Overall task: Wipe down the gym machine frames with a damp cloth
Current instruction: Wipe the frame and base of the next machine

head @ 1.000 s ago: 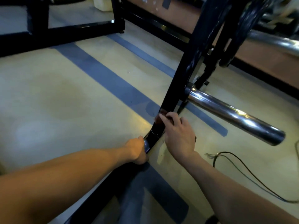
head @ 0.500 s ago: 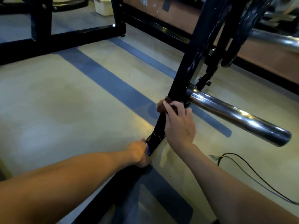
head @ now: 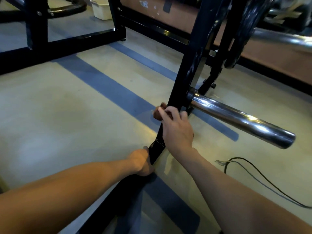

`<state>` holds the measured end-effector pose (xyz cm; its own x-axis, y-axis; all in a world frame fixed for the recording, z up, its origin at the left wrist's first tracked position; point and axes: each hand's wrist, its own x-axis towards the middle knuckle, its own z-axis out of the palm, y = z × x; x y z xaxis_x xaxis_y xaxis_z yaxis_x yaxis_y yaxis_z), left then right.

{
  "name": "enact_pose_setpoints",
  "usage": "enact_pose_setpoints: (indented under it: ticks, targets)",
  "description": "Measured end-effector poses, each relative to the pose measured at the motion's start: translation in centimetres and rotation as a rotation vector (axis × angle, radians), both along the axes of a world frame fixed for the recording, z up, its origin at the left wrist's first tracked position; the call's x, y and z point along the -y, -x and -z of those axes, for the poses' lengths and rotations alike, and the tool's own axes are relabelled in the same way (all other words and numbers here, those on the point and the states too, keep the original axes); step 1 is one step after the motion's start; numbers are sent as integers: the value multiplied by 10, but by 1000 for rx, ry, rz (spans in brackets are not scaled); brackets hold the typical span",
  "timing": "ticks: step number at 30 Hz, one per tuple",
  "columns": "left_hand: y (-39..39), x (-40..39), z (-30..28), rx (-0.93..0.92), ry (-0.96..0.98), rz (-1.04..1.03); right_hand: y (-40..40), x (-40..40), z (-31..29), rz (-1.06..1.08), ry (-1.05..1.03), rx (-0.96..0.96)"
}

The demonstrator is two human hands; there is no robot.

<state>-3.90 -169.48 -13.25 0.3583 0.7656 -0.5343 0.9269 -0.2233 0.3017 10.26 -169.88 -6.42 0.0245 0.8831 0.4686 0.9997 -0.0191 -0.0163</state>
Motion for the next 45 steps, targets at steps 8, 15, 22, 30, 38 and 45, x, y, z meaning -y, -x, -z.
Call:
enact_pose_setpoints:
  ticks: [8,15,22,30,38,45]
  targets:
    - [1,-2,3,8,-23,54,-11,17,-4,58,-50,-22]
    - [2,0,-3,-17,-52,25,-2,9,0,-118,264,165]
    - [0,0,-1,-35,-63,58,-15,-6,-31,50,-72,39]
    - [0,-4,-4,-11,-12,54,-36,-13,-70,-553,406,660]
    - [-2,-5,-5,-13,53,6,-35,-63,-145,-367,213,631]
    - [6,2,-15,-33,13,17,-44,-37,-109,-424,212,522]
